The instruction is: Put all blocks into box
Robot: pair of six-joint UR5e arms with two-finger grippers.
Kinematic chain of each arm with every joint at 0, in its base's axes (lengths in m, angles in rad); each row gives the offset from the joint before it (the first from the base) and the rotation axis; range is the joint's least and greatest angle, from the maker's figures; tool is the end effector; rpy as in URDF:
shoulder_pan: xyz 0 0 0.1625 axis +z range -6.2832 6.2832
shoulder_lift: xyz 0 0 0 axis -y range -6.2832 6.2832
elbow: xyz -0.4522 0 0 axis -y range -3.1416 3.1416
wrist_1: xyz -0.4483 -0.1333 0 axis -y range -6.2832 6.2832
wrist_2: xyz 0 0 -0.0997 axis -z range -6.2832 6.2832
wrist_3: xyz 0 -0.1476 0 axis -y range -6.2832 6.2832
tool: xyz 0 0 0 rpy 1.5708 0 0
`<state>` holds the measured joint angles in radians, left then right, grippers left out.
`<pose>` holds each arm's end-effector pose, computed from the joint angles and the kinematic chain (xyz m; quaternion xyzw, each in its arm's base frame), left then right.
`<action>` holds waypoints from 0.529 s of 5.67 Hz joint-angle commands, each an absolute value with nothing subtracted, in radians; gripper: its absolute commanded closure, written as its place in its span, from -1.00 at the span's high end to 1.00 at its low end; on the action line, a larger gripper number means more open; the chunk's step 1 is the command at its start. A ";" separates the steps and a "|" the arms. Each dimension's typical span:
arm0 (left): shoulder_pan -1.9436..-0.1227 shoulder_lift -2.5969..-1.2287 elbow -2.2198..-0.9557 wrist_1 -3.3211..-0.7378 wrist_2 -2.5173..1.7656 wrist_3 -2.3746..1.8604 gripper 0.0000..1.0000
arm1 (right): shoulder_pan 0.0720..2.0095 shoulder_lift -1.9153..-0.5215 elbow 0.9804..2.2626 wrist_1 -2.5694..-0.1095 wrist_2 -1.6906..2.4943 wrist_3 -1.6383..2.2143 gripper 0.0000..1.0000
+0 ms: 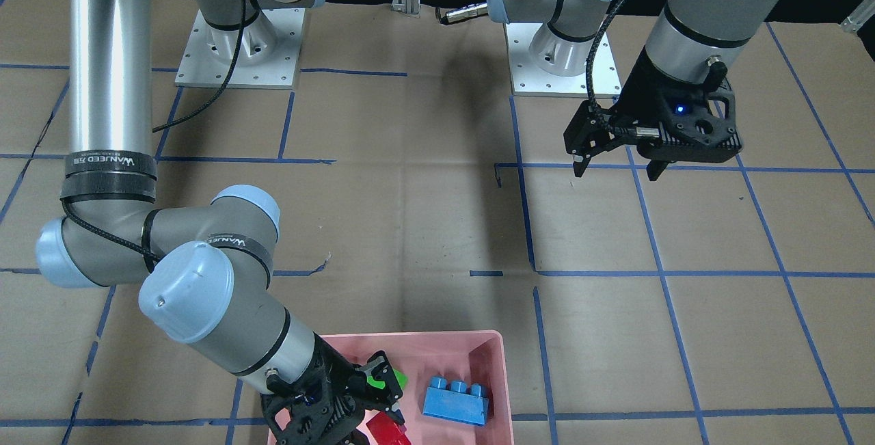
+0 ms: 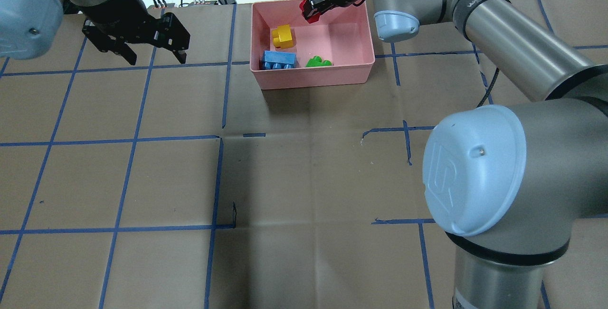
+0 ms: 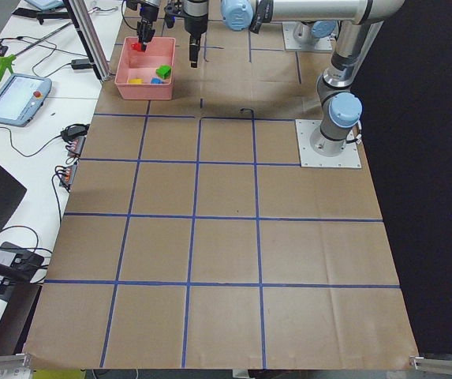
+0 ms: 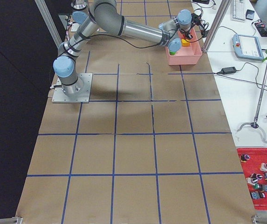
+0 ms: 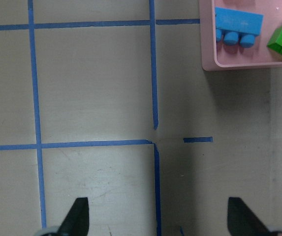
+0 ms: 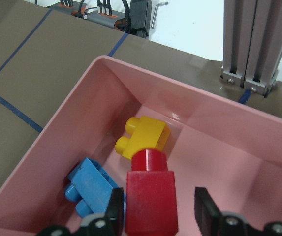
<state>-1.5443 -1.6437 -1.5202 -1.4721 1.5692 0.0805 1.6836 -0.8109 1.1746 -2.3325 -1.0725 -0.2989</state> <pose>-0.1178 -0.5951 0.4639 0.0270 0.9989 -0.0382 0.0012 0.3008 -0.8441 0.2500 -0.2419 0.9200 -0.2132 0.2229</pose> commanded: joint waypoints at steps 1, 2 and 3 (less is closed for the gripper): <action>-1.604 -1.646 -1.523 -1.468 1.647 0.081 0.99 | 1.683 -0.816 1.173 -2.135 -1.077 -0.307 1.00; -1.592 -1.637 -1.523 -1.471 1.582 0.081 0.99 | 1.674 -0.837 1.172 -2.093 -1.081 -0.308 1.00; -1.588 -1.631 -1.529 -1.471 1.575 0.084 0.99 | 1.640 -0.906 1.164 -1.843 -1.163 -0.311 1.00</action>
<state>-1.5909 -1.6359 -1.5255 -1.4708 1.5894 0.0823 1.6655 -0.8530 1.1700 -2.0321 -1.1053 -0.3086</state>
